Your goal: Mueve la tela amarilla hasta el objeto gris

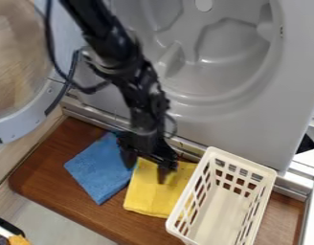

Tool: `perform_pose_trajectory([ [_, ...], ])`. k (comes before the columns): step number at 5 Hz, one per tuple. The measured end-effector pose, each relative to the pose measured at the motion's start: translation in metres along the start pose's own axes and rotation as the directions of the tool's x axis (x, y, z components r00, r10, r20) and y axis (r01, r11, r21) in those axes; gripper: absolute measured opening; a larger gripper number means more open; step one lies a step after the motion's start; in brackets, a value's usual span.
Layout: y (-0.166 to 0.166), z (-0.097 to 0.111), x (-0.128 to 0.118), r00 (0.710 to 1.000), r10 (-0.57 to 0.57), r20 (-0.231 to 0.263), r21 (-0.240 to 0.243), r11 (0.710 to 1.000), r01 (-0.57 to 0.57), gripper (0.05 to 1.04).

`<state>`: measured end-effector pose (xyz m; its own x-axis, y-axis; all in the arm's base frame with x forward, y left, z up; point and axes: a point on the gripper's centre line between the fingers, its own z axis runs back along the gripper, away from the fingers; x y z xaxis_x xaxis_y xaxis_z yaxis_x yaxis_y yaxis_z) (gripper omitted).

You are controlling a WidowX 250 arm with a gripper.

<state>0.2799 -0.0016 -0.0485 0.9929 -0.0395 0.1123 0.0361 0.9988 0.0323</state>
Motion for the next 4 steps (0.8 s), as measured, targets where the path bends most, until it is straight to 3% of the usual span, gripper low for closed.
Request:
perform_pose_trajectory([
  [2, -0.031, -0.02, 0.01, 0.999, -0.047, -0.018, 0.001, 0.999, 0.047, 0.999],
  [4, -0.035, -0.036, 0.016, 0.998, -0.037, -0.051, -0.013, 0.999, 0.037, 0.954],
])
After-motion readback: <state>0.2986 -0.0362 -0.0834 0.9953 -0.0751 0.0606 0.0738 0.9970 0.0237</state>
